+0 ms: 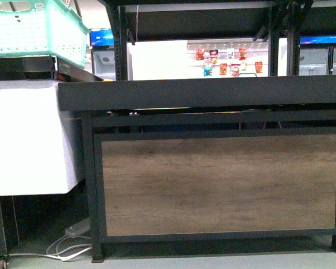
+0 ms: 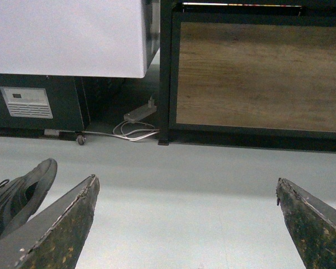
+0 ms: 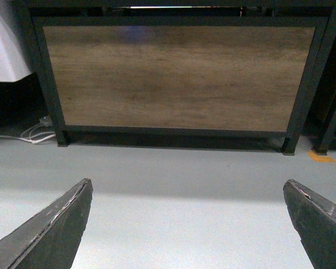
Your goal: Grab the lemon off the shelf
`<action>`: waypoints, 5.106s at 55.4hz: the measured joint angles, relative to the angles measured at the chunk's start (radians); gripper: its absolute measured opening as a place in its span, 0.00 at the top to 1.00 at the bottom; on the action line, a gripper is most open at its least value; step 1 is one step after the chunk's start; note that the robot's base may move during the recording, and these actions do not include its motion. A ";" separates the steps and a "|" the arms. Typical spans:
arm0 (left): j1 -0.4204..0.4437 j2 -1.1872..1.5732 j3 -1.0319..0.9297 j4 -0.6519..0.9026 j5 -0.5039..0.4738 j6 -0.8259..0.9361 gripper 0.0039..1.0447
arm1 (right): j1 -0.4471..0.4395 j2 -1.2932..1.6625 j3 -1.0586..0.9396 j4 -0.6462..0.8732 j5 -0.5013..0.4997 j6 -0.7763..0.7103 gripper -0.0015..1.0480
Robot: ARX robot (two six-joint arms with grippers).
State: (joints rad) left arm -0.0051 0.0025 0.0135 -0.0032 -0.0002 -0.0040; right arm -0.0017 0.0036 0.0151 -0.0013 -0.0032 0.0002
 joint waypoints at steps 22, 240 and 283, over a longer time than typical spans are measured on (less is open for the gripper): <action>0.000 0.000 0.000 0.000 -0.001 0.000 0.07 | 0.000 0.000 0.000 0.000 0.000 0.000 0.02; 0.001 -0.001 0.000 0.000 0.000 0.000 0.07 | 0.000 -0.001 0.000 0.000 0.000 0.000 0.02; 0.001 -0.001 0.000 0.000 0.000 0.000 0.07 | 0.000 -0.001 0.000 0.000 0.000 0.000 0.02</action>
State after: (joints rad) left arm -0.0044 0.0013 0.0135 -0.0029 -0.0002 -0.0036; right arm -0.0017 0.0029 0.0151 -0.0013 -0.0032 0.0002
